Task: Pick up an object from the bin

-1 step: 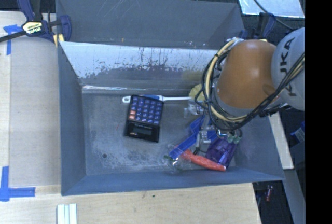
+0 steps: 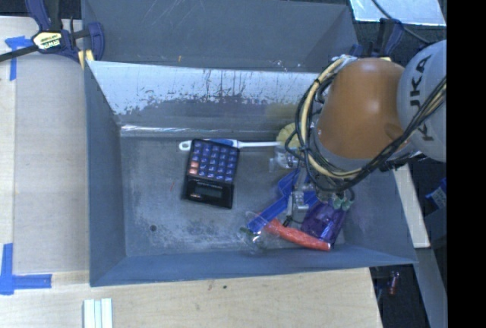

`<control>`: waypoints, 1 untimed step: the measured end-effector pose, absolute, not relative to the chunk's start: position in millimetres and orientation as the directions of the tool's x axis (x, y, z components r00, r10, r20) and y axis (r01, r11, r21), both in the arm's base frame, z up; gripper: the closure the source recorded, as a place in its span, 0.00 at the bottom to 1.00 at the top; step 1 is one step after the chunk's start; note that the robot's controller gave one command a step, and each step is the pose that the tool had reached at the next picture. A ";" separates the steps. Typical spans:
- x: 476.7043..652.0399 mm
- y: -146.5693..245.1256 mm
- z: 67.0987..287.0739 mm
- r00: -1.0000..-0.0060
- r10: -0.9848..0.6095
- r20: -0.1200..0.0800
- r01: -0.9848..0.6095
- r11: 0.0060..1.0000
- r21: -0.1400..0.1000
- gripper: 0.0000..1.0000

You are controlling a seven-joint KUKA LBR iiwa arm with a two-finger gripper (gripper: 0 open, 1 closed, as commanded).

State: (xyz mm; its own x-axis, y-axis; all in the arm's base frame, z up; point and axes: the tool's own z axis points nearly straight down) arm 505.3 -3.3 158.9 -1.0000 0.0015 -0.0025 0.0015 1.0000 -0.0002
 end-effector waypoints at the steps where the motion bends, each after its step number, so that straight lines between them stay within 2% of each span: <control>1: 514.9 -10.3 70.5 -0.992 -0.124 -0.002 -0.124 0.992 -0.001 0.00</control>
Offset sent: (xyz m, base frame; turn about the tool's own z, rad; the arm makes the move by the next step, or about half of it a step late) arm -0.0022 0.0441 -0.0755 -0.1199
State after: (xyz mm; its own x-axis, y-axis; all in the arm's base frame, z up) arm 514.9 -10.3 70.5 -0.9923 -0.1237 -0.0024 -0.1237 0.9923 -0.0015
